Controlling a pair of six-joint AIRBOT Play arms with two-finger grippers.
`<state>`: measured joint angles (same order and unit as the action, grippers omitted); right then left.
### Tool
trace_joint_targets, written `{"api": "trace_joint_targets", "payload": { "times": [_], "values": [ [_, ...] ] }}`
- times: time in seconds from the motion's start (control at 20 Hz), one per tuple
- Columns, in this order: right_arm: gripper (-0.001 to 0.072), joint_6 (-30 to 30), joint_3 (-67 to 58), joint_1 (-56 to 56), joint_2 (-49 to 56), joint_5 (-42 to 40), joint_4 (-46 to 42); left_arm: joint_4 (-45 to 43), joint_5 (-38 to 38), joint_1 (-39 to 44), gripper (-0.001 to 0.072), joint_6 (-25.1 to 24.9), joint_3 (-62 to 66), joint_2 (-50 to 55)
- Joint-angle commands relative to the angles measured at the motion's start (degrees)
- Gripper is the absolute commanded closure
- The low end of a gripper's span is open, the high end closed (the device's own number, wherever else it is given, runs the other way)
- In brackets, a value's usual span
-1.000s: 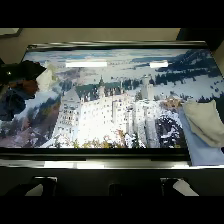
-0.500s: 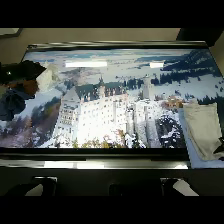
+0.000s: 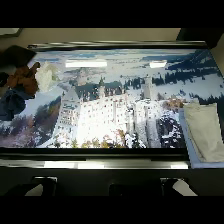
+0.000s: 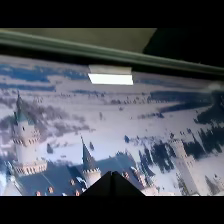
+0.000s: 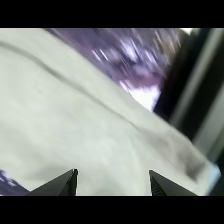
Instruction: Fold the shirts.
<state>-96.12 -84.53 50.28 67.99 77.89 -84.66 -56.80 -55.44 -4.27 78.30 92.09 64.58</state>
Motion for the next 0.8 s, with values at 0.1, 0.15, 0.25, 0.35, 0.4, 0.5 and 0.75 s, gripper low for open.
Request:
{"api": "trace_joint_targets", "payload": {
  "times": [0.1,0.15,0.25,0.35,0.4,0.5,0.75],
  "values": [
    [0.0157,4.22,-15.13,-21.11,-1.88,-20.94,12.50,-40.04,-5.66,5.53,0.0687,16.09,11.65,5.57],
    [0.0157,4.72,-14.99,-27.47,-0.92,-16.15,11.47,-45.59,-11.50,6.54,0.0686,18.47,11.10,7.37],
    [0.0157,3.72,-13.55,-38.05,3.63,-3.93,7.67,-44.98,-22.29,6.60,0.0397,20.22,7.78,10.80],
    [0.0159,-1.57,-10.97,-44.78,9.68,8.09,7.30,-40.30,-28.74,6.62,0.0030,20.76,-0.72,11.72],
    [0.0164,-3.80,-9.84,-47.06,12.33,11.82,7.58,-38.14,-28.04,6.91,0.0030,20.81,-6.47,10.67],
    [0.0163,-5.33,-8.94,-50.66,16.50,15.76,6.95,-37.51,-23.45,8.44,0.0031,22.29,-18.16,6.01],
    [0.0158,-5.22,-8.94,-54.16,18.49,15.02,4.66,-37.64,-21.57,9.68,0.0030,22.25,-25.97,2.54]
  ]
}}
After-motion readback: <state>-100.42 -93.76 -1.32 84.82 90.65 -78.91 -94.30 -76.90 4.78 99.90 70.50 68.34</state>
